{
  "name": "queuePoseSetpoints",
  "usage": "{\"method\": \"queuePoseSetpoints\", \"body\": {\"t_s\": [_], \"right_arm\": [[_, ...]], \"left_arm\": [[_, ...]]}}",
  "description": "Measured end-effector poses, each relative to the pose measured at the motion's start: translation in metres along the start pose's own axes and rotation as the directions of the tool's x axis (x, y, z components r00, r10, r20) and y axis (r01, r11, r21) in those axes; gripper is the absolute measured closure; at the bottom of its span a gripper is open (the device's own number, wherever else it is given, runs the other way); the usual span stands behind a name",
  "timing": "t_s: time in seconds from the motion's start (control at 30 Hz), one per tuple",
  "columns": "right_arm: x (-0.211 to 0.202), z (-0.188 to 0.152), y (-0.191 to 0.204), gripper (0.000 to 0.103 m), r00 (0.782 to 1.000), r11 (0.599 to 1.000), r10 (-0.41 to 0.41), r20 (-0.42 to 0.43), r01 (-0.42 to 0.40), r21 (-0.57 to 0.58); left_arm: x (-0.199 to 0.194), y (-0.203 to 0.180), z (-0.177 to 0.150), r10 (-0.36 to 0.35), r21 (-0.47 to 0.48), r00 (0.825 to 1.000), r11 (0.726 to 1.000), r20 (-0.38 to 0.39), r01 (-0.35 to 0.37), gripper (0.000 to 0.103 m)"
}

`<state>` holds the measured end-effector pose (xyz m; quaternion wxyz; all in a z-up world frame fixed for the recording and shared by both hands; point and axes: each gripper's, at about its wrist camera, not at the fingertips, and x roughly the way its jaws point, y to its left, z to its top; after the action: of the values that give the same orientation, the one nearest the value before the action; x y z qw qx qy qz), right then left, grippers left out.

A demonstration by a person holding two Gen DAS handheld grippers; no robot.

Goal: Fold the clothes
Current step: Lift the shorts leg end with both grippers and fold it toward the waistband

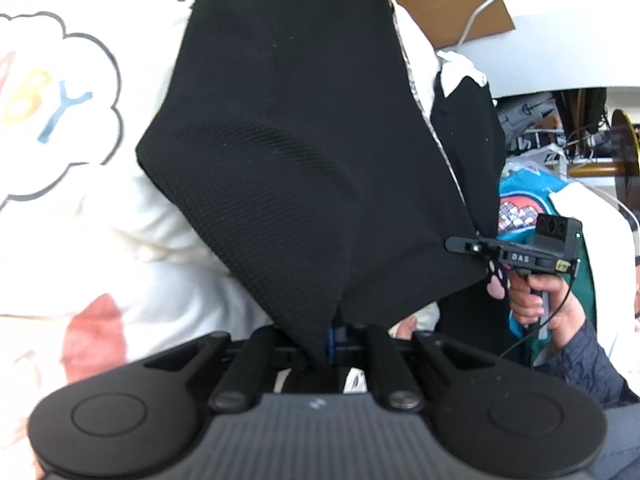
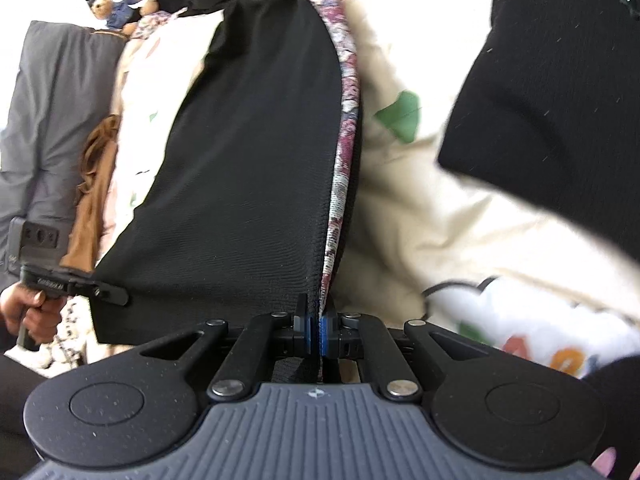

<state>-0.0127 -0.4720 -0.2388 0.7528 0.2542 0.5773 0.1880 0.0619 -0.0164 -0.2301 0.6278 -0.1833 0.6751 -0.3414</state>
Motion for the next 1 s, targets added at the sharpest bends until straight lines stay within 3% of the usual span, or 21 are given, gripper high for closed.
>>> {"method": "queuePoseSetpoints", "body": {"t_s": [0.33, 0.5, 0.8, 1.0], "right_arm": [[-0.002, -0.039, 0.017, 0.099, 0.993, 0.996, 0.089, -0.08, -0.089, 0.011], [-0.002, -0.054, 0.027, 0.099, 0.987, 0.992, 0.122, -0.104, -0.12, 0.025], [-0.011, -0.037, 0.04, 0.099, 0.99, 0.991, 0.136, -0.023, -0.136, 0.012], [-0.015, -0.007, 0.049, 0.099, 0.99, 0.992, 0.125, 0.065, -0.125, -0.004]], "left_arm": [[-0.003, 0.008, -0.023, 0.022, -0.007, 0.996, 1.0, -0.09, -0.023, 0.097], [-0.003, 0.013, -0.023, 0.012, -0.024, 0.995, 1.0, -0.095, -0.014, 0.097], [-0.031, 0.007, 0.011, -0.004, -0.001, 1.0, 1.0, 0.022, 0.004, 0.097], [-0.049, 0.013, 0.032, -0.017, 0.001, 0.992, 1.0, 0.127, 0.017, 0.097]]}}
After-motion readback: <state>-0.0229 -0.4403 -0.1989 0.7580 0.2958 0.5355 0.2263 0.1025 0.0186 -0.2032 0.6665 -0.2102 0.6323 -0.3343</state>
